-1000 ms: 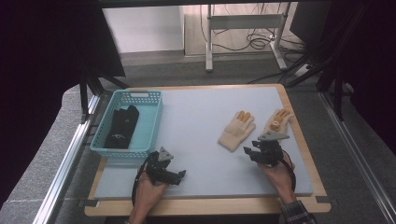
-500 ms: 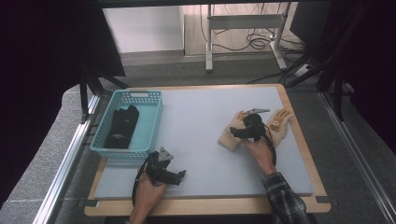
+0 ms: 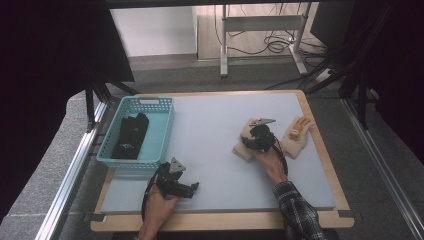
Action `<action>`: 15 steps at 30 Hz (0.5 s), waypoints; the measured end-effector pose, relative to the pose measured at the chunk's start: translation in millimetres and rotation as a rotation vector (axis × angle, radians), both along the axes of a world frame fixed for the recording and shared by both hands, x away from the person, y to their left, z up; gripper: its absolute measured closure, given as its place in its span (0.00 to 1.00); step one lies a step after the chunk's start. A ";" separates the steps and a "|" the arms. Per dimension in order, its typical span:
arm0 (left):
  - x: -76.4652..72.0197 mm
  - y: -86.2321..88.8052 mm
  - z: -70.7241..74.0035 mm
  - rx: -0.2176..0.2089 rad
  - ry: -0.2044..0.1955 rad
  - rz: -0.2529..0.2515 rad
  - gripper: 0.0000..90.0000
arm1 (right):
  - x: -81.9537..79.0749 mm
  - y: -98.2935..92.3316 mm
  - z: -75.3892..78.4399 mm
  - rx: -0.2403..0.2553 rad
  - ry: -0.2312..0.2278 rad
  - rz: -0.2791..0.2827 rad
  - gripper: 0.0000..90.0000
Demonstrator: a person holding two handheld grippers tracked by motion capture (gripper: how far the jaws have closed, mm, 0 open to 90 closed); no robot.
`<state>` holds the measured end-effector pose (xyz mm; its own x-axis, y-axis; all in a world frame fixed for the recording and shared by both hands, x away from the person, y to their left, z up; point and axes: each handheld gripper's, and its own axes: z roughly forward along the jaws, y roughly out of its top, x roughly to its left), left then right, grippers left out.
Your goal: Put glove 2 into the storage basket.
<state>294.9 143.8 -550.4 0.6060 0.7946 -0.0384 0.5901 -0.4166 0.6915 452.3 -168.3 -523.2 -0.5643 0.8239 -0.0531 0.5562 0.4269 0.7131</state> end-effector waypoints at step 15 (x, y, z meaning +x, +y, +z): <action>0.1 0.1 0.0 0.002 -0.002 -0.001 0.00 | -55.8 10.2 52.9 0.095 -0.022 0.252 0.55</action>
